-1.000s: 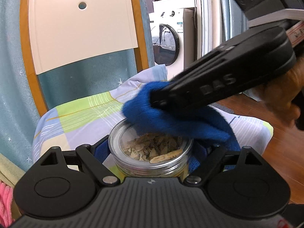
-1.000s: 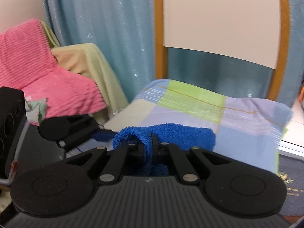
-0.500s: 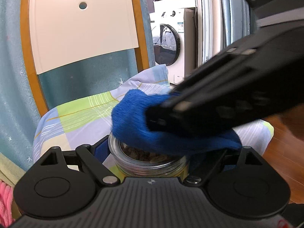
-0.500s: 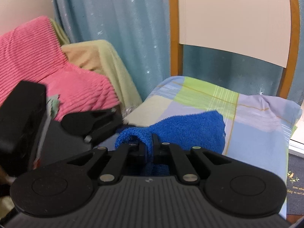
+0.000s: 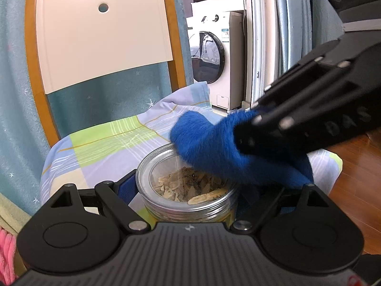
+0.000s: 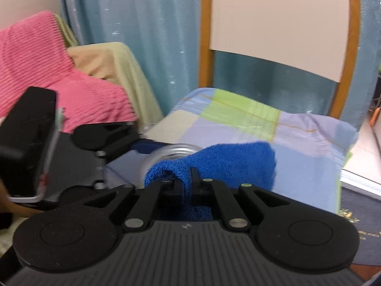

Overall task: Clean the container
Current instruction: 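Rub the towel around the lid rim with the right gripper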

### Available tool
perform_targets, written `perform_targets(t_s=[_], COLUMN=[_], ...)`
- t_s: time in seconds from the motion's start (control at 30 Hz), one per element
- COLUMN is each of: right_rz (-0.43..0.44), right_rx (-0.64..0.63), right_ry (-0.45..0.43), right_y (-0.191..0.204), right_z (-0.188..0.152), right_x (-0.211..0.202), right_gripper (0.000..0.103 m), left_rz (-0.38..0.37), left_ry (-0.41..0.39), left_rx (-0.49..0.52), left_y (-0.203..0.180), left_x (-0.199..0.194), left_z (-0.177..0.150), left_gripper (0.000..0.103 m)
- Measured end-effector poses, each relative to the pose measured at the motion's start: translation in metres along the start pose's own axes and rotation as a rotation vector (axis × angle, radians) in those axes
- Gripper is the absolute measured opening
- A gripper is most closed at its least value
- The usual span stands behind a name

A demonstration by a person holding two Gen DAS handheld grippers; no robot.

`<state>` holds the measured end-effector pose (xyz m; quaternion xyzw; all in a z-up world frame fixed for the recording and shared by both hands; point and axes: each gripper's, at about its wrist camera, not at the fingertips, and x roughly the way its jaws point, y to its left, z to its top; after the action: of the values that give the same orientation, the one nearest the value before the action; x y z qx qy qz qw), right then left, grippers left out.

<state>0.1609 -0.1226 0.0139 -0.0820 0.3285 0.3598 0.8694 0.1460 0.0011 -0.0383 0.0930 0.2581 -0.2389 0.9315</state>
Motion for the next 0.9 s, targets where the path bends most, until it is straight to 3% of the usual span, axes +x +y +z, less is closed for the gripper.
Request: perform_targets(t_s=[0.07, 0.17, 0.37, 0.47, 0.6, 0.73, 0.9], right_rz=[0.015, 0.011, -0.106, -0.108, -0.082, 0.011, 0.011], right_rx=[-0.003, 0.007, -0.018, -0.002, -0.010, 0.038, 0.047], right_ry=[-0.011, -0.036, -0.049, -0.030, -0.004, -0.011, -0.042], right_y=[0.005, 0.003, -0.014, -0.019, -0.011, -0.003, -0.002], right_z=[0.002, 0.008, 0.012, 0.007, 0.000, 0.000, 0.010], right_x=[0.005, 0.017, 0.021, 0.009, -0.004, -0.002, 0.017], right_gripper=[0.003, 0.003, 0.002, 0.002, 0.003, 0.003, 0.003], left_rz=[-0.023, -0.020, -0.016, -0.009, -0.009, -0.007, -0.005], left_ry=[-0.001, 0.003, 0.005, 0.004, 0.002, 0.002, 0.007], left_rx=[0.015, 0.015, 0.011, 0.007, 0.007, 0.007, 0.008], left_y=[0.022, 0.019, 0.015, 0.008, 0.008, 0.007, 0.007], left_x=[0.010, 0.009, 0.007, 0.004, 0.004, 0.004, 0.005], left_z=[-0.002, -0.002, -0.001, -0.001, -0.001, -0.001, 0.001], left_gripper=[0.086, 0.086, 0.086, 0.086, 0.086, 0.086, 0.086])
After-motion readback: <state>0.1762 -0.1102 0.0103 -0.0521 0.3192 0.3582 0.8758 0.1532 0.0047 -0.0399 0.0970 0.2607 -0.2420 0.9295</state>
